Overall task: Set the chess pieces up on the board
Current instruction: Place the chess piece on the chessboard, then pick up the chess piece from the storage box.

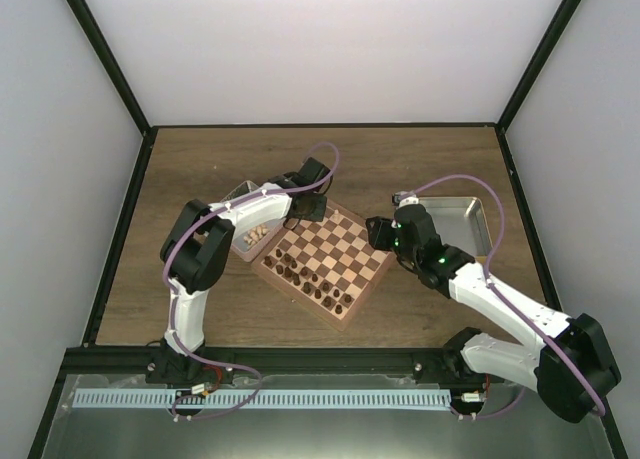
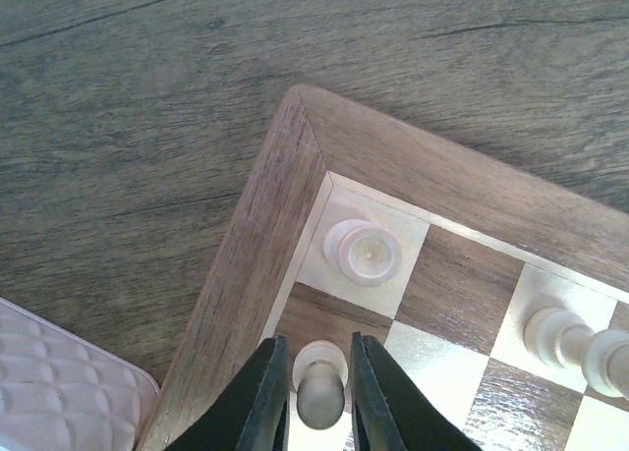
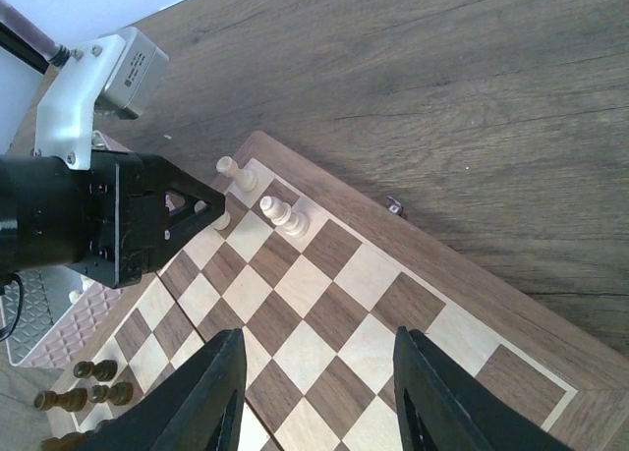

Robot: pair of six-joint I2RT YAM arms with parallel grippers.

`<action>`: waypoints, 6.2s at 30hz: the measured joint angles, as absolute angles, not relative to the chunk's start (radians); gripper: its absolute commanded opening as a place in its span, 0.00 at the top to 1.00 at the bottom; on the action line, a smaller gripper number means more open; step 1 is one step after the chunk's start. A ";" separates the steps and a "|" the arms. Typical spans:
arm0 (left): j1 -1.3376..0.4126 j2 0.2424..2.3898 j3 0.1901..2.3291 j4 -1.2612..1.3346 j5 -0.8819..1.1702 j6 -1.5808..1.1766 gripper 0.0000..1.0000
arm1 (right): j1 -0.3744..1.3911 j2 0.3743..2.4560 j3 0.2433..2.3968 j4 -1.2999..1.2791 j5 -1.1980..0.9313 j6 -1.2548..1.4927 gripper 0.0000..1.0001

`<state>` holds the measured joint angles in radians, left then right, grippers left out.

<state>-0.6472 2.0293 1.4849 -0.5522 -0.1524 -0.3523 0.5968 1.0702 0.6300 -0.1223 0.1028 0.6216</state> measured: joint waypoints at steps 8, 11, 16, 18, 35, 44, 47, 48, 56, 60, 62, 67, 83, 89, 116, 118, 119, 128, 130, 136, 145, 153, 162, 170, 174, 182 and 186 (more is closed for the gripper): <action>-0.647 2.028 1.485 -0.556 -0.140 -0.344 0.72 | 0.597 1.070 0.625 -0.123 0.103 0.622 0.57; -0.647 2.023 1.485 -0.561 -0.136 -0.343 0.71 | 0.597 1.070 0.625 -0.123 0.103 0.622 0.57; -0.647 1.956 1.463 -0.572 -0.136 -0.345 0.63 | 0.597 1.062 0.624 -0.123 0.103 0.622 0.57; -0.647 1.902 1.443 -0.572 -0.149 -0.349 0.60 | 0.597 1.059 0.624 -0.123 0.103 0.622 0.57; -0.459 1.566 0.987 -0.506 -0.330 -0.499 0.72 | 0.597 1.063 0.624 -0.126 0.101 0.638 0.57; -0.379 1.637 0.971 -0.387 -0.253 -0.503 0.73 | 0.597 1.097 0.624 -0.127 0.098 0.649 0.57; -0.356 1.686 0.974 -0.361 -0.239 -0.498 0.75 | 0.597 1.104 0.624 -0.128 0.098 0.652 0.57; -0.350 1.699 0.974 -0.355 -0.237 -0.497 0.75 | 0.597 1.105 0.624 -0.128 0.098 0.652 0.57; -0.313 1.745 0.986 -0.321 -0.213 -0.485 0.72 | 0.597 1.131 0.624 -0.128 0.098 0.653 0.57; -0.303 1.761 0.992 -0.304 -0.193 -0.474 0.71 | 0.597 1.144 0.624 -0.128 0.098 0.652 0.57; -0.300 1.763 0.994 -0.300 -0.188 -0.470 0.74 | 0.597 1.147 0.624 -0.128 0.098 0.652 0.57; -0.293 1.782 1.012 -0.297 -0.190 -0.467 0.82 | 0.597 1.148 0.624 -0.128 0.098 0.652 0.57; -0.274 1.823 1.032 -0.305 -0.215 -0.455 0.87 | 0.597 1.129 0.624 -0.129 0.090 0.653 0.57; -0.273 1.820 1.031 -0.289 -0.210 -0.442 0.93 | 0.597 1.105 0.624 -0.132 0.080 0.664 0.57; -0.273 1.321 0.863 -0.266 0.256 -0.451 0.95 | 0.597 1.254 0.659 0.129 -0.453 0.698 0.57; -0.275 1.321 0.863 -0.266 0.295 -0.444 0.95 | 0.598 1.272 0.659 0.148 -0.458 0.700 0.57; -0.277 1.321 0.863 -0.266 0.318 -0.441 0.95 | 0.598 1.279 0.659 0.157 -0.460 0.701 0.57; -0.386 1.320 0.862 -0.264 0.475 -0.393 0.96 | 0.598 1.299 0.654 0.221 -0.441 0.625 0.56; -0.414 1.321 0.862 -0.263 0.507 -0.379 0.95 | 0.598 1.298 0.649 0.228 -0.436 0.575 0.51; -0.491 1.332 0.862 -0.216 0.612 -0.359 0.95 | 0.598 1.261 0.596 0.253 -0.406 0.389 0.50; -0.588 1.374 0.865 -0.169 0.706 -0.360 0.95 | 0.598 1.180 0.471 0.364 -0.438 0.172 0.51; -0.628 1.373 0.907 -0.169 0.757 -0.346 0.94 | 0.598 1.134 0.331 0.541 -0.501 0.065 0.50; -0.662 1.374 0.927 -0.174 0.772 -0.335 0.95 | 0.600 1.150 0.333 0.638 -0.549 0.035 0.49; -0.683 1.374 0.946 -0.176 0.772 -0.335 0.95 | 0.606 1.183 0.345 0.641 -0.552 0.035 0.60; -0.690 1.374 0.946 -0.185 0.772 -0.335 0.95 | 0.607 1.184 0.355 0.643 -0.553 0.041 0.62; -0.690 1.374 0.951 -0.209 0.761 -0.332 0.95 | 0.611 1.188 0.368 0.643 -0.548 0.056 0.92; -0.690 1.372 0.983 -0.271 0.719 -0.308 0.94 | 0.612 1.186 0.375 0.612 -0.487 0.099 0.96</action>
